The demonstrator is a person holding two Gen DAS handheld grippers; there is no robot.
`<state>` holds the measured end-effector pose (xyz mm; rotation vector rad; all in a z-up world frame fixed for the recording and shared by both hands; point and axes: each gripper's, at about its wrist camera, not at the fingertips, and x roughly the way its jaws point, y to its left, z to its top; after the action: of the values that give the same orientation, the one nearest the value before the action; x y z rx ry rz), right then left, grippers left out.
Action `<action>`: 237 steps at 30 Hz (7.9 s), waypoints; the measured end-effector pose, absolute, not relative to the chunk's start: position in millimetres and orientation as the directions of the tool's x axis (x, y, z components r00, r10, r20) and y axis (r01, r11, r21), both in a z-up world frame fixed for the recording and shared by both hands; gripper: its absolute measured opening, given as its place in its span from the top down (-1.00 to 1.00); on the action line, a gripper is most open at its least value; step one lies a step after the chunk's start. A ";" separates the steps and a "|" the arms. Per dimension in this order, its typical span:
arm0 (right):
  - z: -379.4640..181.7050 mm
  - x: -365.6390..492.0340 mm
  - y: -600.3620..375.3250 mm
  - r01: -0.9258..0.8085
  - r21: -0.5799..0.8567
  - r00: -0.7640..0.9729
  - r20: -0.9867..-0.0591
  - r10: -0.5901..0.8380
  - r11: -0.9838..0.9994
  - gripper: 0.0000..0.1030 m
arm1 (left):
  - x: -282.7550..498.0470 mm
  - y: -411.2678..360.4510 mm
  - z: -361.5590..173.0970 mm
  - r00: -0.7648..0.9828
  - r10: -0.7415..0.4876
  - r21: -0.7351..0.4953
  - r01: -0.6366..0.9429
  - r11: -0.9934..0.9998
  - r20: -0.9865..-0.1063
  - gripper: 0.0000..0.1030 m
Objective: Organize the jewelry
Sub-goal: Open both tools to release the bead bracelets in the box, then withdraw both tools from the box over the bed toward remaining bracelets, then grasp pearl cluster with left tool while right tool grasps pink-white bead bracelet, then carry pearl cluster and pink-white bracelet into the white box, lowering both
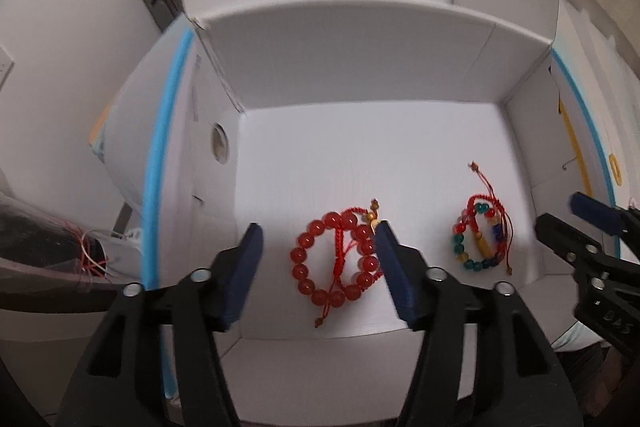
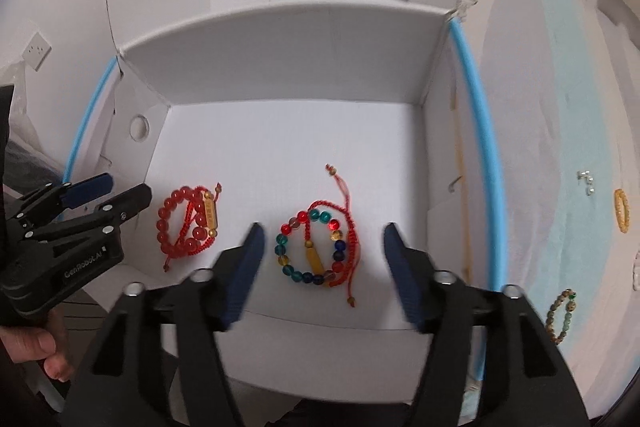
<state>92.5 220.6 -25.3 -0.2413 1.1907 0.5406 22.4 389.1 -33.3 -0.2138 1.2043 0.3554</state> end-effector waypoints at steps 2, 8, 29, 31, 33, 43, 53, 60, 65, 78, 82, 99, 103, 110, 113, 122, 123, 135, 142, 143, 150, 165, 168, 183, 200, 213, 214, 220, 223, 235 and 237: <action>-21.2 94.8 218.3 -0.514 0.101 0.277 -0.920 0.277 0.852 -0.31 | 17.0 388.6 -27.6 0.324 0.161 0.026 -0.384 0.923 -0.932 -0.29; -5.0 95.2 202.3 -0.492 0.090 0.326 -0.903 0.280 0.866 -0.61 | 14.7 393.0 -11.9 0.364 0.186 0.036 -0.381 0.924 -0.913 -0.58; 44.3 97.8 94.6 -0.372 0.064 0.462 -0.852 0.245 0.926 -0.83 | 46.7 293.8 32.8 0.466 0.157 0.025 -0.277 0.961 -0.871 -0.89; 47.2 98.4 83.1 -0.359 0.063 0.471 -0.849 0.239 0.931 -0.85 | 50.9 282.0 36.0 0.475 0.146 0.019 -0.262 0.965 -0.868 -0.89; 50.2 99.1 71.7 -0.347 0.063 0.478 -0.846 0.234 0.936 -0.85 | 54.2 271.4 38.5 0.480 0.141 0.022 -0.245 0.969 -0.866 -0.89; 60.7 104.1 -1.0 -0.264 0.053 0.516 -0.836 0.188 0.963 -0.85 | 81.4 195.6 47.2 0.513 0.080 0.013 -0.133 0.991 -0.855 -0.89; 63.1 112.3 -81.6 -0.176 0.050 0.540 -0.830 0.138 0.983 -0.85 | 110.7 132.3 46.5 0.532 0.032 -0.004 -0.066 0.998 -0.846 -0.89; 53.9 124.7 -131.0 -0.116 0.047 0.536 -0.838 0.103 0.992 -0.85 | 137.2 91.7 32.5 0.538 0.005 -0.020 -0.040 0.999 -0.843 -0.89; 39.8 137.7 -166.7 -0.073 0.039 0.525 -0.848 0.072 0.997 -0.85 | 163.7 68.8 17.3 0.534 -0.028 -0.049 -0.025 0.998 -0.845 -0.89; -15.6 183.7 -231.9 0.012 0.029 0.470 -0.882 0.020 1.000 -0.85 | 231.7 19.1 -40.4 0.484 -0.061 -0.050 0.036 0.998 -0.873 -0.89; -32.0 195.7 -244.3 0.025 0.021 0.458 -0.889 0.007 0.999 -0.85 | 247.1 9.3 -56.9 0.472 -0.055 -0.039 0.044 0.998 -0.880 -0.89; -117.5 240.3 -286.9 0.102 -0.005 0.351 -0.935 -0.041 0.995 -0.85 | 295.6 -8.8 -121.6 0.429 -0.035 -0.006 0.068 0.998 -0.903 -0.88; -128.1 246.8 -289.8 0.101 -0.001 0.334 -0.942 -0.035 0.995 -0.85 | 302.7 -9.4 -134.1 0.412 -0.046 -0.023 0.061 0.998 -0.910 -0.88; -137.7 253.9 -290.0 0.098 0.009 0.323 -0.946 -0.023 0.995 -0.83 | 306.0 -10.7 -141.9 0.416 -0.060 -0.039 0.059 0.998 -0.908 -0.85; -138.7 255.4 -291.9 0.104 0.025 0.328 -0.945 -0.011 0.994 -0.73 | 307.1 -10.9 -142.2 0.418 -0.076 -0.048 0.076 0.996 -0.905 -0.67; -138.7 252.7 -302.7 0.103 0.052 0.326 -0.945 0.015 0.993 -0.07 | 309.5 -11.1 -140.6 0.417 -0.095 -0.059 0.097 0.993 -0.904 0.11; -138.0 254.0 -303.9 0.104 0.053 0.326 -0.945 0.017 0.993 -0.03 | 309.9 -11.0 -140.1 0.415 -0.099 -0.062 0.101 0.993 -0.905 0.25; -124.0 251.7 -310.6 0.116 0.111 0.326 -0.943 0.068 0.987 0.65 | 307.2 -19.5 -128.3 0.397 -0.113 -0.054 0.158 0.986 -0.911 0.51; -108.3 243.6 -309.6 0.114 0.130 0.358 -0.930 0.081 0.985 0.66 | 297.6 -25.5 -113.2 0.412 -0.119 -0.056 0.163 0.985 -0.903 0.51; -106.1 241.7 -310.2 0.113 0.134 0.362 -0.928 0.085 0.985 0.65 | 294.7 -26.5 -109.3 0.415 -0.120 -0.057 0.161 0.985 -0.902 0.51; -90.7 228.0 -317.2 0.112 0.146 0.388 -0.917 0.092 0.983 0.65 | 284.9 -25.8 -99.6 0.414 -0.126 -0.064 0.160 0.985 -0.902 0.51; -60.8 217.8 -307.6 0.111 0.145 0.425 -0.901 0.085 0.983 0.65 | 270.6 -19.7 -69.2 0.438 -0.122 -0.061 0.151 0.987 -0.891 0.51; -52.8 213.2 -304.8 0.110 0.146 0.434 -0.897 0.084 0.983 0.65 | 264.6 -19.9 -61.3 0.444 -0.122 -0.060 0.152 0.987 -0.888 0.51; -8.7 188.9 -262.0 0.058 0.144 0.487 -0.868 0.098 0.988 0.65 | 225.4 6.4 -20.0 0.479 -0.105 -0.056 0.114 0.992 -0.872 0.51; 40.0 159.6 -161.7 -0.086 0.152 0.530 -0.830 0.174 0.985 0.65 | 160.9 82.3 33.8 0.547 -0.034 -0.034 0.009 0.999 -0.836 0.51; 57.3 138.0 -57.0 -0.234 0.148 0.525 -0.813 0.253 0.961 0.65 | 117.8 163.9 57.0 0.567 0.058 0.000 -0.101 0.995 -0.822 0.50; 58.2 136.4 -46.5 -0.248 0.150 0.523 -0.811 0.263 0.957 0.65 | 114.8 170.9 57.8 0.566 0.068 0.006 -0.111 0.994 -0.822 0.50; 59.6 128.9 12.1 -0.329 0.154 0.499 -0.810 0.310 0.932 0.65 | 91.9 223.0 56.7 0.545 0.126 0.022 -0.193 0.981 -0.829 0.50; 58.3 122.4 46.7 -0.372 0.152 0.484 -0.810 0.331 0.916 0.65 | 78.7 252.9 56.1 0.533 0.146 0.017 -0.239 0.971 -0.833 0.50; 48.4 102.3 156.8 -0.493 0.140 0.427 -0.821 0.378 0.859 0.66 | 37.5 338.8 47.4 0.491 0.195 0.008 -0.358 0.934 -0.849 0.50; 46.0 99.8 170.2 -0.504 0.141 0.419 -0.823 0.384 0.852 0.66 | 32.8 347.0 42.8 0.482 0.198 0.008 -0.368 0.930 -0.853 0.50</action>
<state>99.8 170.2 46.0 -0.1357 0.9935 0.5590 32.8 347.0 42.8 -0.1852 1.0110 0.3473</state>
